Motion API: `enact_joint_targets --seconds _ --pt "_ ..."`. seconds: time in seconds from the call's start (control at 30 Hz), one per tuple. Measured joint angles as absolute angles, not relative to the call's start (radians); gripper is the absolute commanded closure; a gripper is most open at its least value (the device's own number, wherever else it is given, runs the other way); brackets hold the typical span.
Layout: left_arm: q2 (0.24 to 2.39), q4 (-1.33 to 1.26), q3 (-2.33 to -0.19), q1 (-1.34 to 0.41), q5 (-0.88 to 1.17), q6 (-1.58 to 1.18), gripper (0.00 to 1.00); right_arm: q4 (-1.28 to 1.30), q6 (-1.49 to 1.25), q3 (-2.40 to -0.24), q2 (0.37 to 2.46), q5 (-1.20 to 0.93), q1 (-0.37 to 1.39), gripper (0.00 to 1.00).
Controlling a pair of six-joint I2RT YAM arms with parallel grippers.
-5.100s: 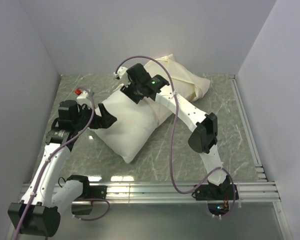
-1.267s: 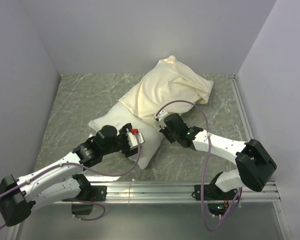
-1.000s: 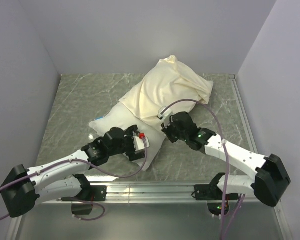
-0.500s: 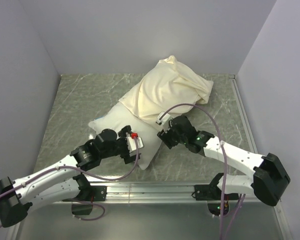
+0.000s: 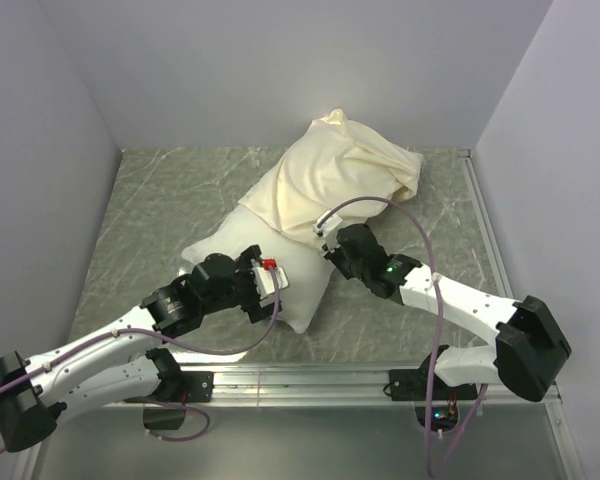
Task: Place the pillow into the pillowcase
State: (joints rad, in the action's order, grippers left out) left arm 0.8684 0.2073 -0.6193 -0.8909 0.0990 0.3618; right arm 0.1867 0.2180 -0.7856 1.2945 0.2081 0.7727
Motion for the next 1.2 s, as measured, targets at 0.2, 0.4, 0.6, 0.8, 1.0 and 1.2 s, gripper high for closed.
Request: enact_joint_targets --seconds 0.2,0.4,0.6,0.8,1.0,1.2 --pt "0.869 0.207 -0.608 -0.893 0.092 0.403 0.01 0.196 0.231 -0.785 1.237 0.220 0.737 0.73" --pt "0.886 0.196 -0.608 -0.894 0.092 0.406 0.01 0.197 0.248 -0.785 1.241 0.180 0.696 1.00" --pt "0.901 0.153 -0.601 -0.982 0.056 0.405 0.01 0.221 0.224 -0.785 1.237 0.061 0.682 1.00" --pt "1.105 -0.006 -0.584 -1.128 -0.089 0.406 0.02 0.276 0.166 -0.786 1.172 -0.104 0.679 1.00" --pt "1.295 -0.146 -0.584 -1.074 -0.146 0.374 1.00 0.330 0.120 -0.785 1.124 -0.270 0.654 1.00" --pt "1.327 -0.163 -0.707 -0.976 -0.107 0.255 1.00 0.381 0.118 -0.788 1.113 -0.405 0.628 1.00"
